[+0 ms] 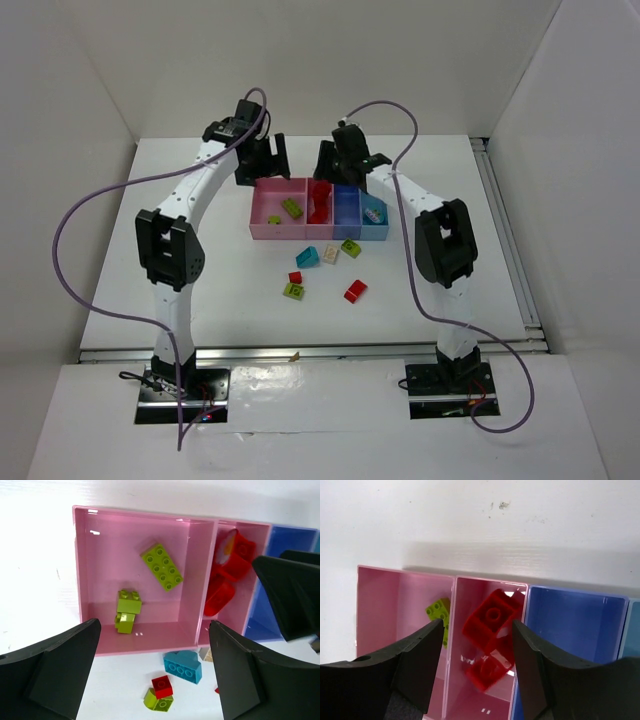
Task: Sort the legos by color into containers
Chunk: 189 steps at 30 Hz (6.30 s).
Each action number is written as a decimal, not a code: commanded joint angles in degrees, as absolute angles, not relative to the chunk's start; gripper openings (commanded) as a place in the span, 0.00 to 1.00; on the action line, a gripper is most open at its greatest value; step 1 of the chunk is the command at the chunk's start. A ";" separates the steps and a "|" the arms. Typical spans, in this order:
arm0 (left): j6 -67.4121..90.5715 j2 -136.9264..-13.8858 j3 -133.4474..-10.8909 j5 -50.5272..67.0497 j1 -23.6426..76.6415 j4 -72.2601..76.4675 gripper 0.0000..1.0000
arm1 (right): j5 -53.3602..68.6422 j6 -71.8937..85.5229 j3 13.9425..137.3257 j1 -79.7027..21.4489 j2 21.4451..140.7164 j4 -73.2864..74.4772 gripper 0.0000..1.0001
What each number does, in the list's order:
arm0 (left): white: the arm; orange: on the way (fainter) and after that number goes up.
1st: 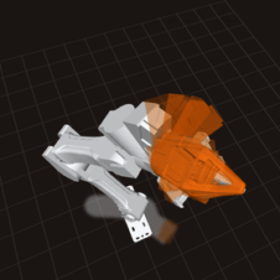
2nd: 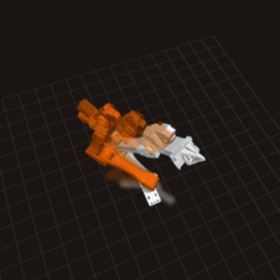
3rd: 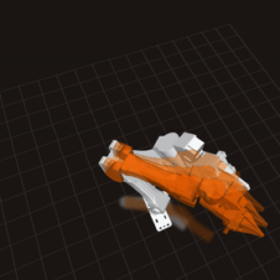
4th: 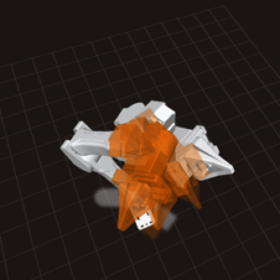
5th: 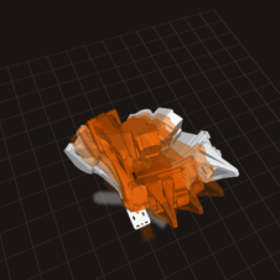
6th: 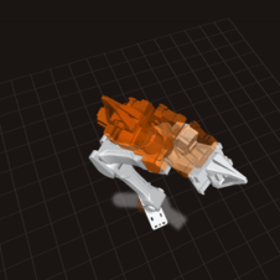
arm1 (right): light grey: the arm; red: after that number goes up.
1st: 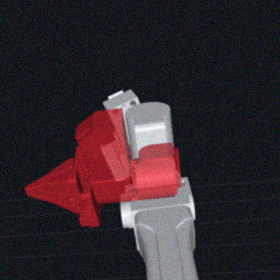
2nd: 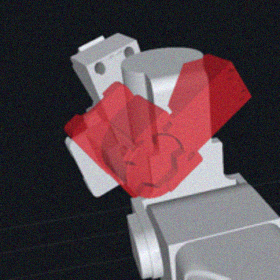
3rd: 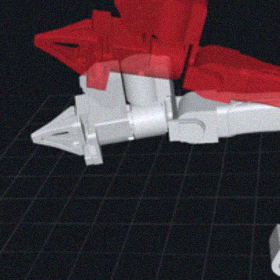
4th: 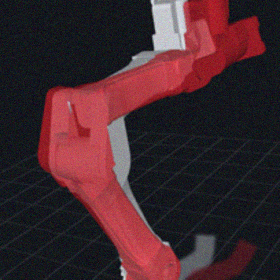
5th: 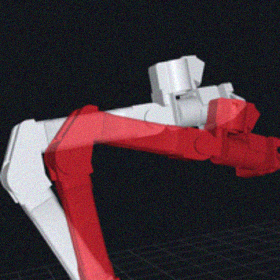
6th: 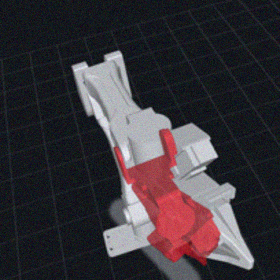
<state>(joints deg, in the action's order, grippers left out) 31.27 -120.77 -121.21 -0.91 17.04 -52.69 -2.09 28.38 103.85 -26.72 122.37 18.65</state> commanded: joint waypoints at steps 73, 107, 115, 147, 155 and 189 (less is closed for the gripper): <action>36.74 -107.93 -74.27 -1.93 37.18 -39.37 0.53 | -18.98 40.35 68.88 -37.45 90.62 43.59 0.21; 32.96 -99.75 -96.76 2.81 25.58 -50.80 0.20 | -9.49 26.89 107.58 -32.26 116.29 34.63 0.69; 32.43 -113.53 -110.55 6.85 26.89 -47.29 0.20 | -19.41 28.65 93.29 -26.30 99.71 34.72 0.66; 29.53 -101.53 -101.54 -0.96 25.76 -49.66 0.85 | -3.16 26.89 62.33 -30.75 81.30 31.30 0.70; 32.17 -91.50 -89.03 -2.37 18.20 -49.66 0.85 | -0.09 16.97 64.33 -48.31 90.67 23.73 0.78; 31.03 -86.31 -91.85 -1.58 -0.26 -50.80 0.85 | -11.87 6.94 87.17 -50.19 104.58 24.16 0.33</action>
